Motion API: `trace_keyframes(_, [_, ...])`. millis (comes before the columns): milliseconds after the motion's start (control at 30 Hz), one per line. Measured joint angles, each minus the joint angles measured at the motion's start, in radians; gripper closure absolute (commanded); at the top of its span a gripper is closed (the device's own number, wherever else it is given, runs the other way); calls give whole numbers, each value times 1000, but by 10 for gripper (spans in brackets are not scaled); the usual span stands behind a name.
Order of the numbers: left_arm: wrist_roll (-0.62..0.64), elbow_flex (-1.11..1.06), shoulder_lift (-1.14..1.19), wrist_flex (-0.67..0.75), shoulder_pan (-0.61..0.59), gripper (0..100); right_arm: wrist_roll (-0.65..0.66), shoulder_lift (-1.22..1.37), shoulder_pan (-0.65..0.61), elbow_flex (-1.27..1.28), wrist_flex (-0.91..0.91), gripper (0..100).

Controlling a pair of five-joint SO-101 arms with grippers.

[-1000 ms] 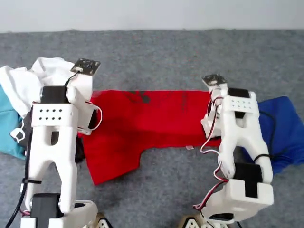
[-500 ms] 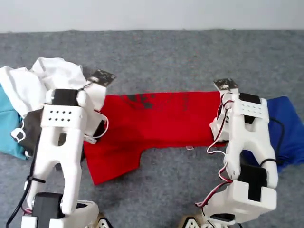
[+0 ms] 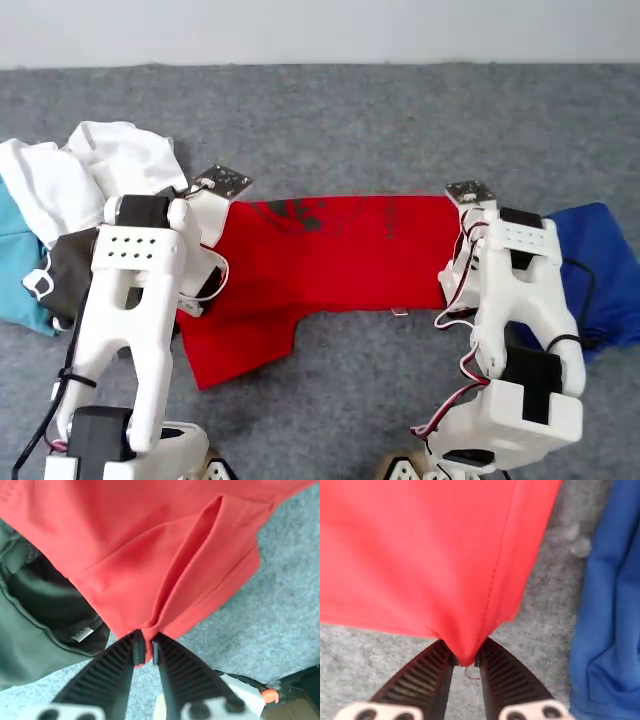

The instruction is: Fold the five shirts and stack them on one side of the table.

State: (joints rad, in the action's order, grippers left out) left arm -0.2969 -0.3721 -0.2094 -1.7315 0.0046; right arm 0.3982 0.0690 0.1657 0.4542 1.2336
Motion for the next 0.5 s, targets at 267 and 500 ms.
trace_keyframes(267, [-57, -87, 0, 0, 2, 987, 0, 0, 0, 41, -43, 987])
trace_keyframes(500, [-72, -130, 0, 15, 2, 985, 0, 0, 0, 43, -69, 983])
